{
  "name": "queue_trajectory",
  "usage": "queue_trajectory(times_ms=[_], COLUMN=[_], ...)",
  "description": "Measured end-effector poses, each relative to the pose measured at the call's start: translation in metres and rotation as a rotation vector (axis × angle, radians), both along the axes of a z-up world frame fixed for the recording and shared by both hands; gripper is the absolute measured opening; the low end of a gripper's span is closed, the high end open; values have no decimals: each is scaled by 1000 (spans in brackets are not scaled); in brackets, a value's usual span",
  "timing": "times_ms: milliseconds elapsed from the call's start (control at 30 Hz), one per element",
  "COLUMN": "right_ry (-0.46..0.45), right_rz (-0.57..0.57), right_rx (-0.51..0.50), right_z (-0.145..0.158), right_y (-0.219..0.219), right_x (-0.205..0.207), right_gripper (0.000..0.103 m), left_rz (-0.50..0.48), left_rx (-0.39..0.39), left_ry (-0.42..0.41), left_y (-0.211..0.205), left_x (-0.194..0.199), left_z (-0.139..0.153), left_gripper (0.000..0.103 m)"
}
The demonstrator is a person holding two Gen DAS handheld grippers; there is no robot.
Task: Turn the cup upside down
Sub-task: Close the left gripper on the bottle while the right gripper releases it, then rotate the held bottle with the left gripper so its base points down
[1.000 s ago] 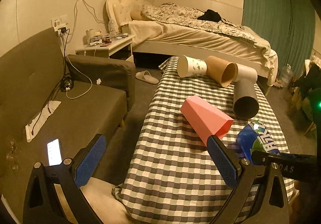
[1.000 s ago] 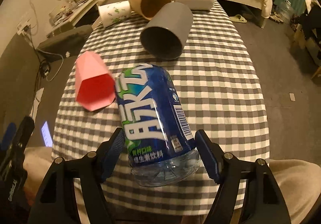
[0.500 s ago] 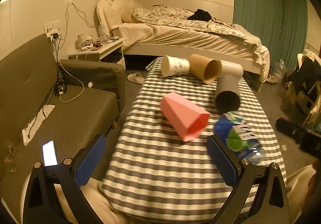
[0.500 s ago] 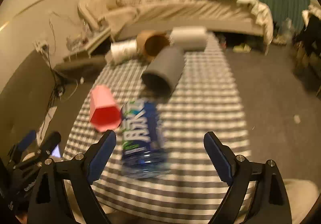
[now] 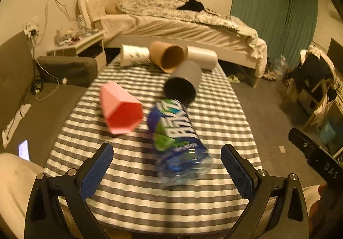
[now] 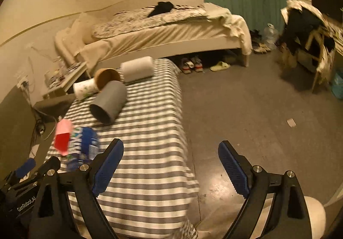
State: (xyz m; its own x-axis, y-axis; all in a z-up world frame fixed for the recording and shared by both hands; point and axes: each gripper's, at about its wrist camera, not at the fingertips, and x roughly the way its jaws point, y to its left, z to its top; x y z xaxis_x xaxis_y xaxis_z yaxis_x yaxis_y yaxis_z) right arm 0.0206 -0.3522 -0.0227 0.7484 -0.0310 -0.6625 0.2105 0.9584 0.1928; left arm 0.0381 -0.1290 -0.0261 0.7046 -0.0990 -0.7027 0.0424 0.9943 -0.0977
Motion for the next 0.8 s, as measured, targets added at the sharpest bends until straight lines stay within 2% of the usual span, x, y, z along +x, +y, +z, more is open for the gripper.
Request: queue_trajectory(times_ms=[200, 467, 500, 533, 600, 800], right_ry=[2, 12, 12, 14, 20, 22], right_rz=[-41, -23, -22, -21, -18, -6], right_rx=[37, 48, 51, 58, 72, 73], right_z=[-9, -15, -15, -16, -17, -17], right_y=[-25, -25, -25, -26, -27, -19], right_x=[-1, 8, 8, 9, 12, 17], right_gripper=[90, 90, 90, 90, 90, 90], left_rz=[16, -2, 1, 4, 15, -21], left_rx=[4, 27, 24, 19, 47, 21], left_ry=[59, 142, 152, 163, 156, 143], left_y=[-18, -29, -28, -27, -25, -19], left_x=[13, 22, 23, 24, 23, 17], left_z=[-23, -57, -61, -64, -65, -56], left_gripper=[102, 100, 94, 81, 71, 71])
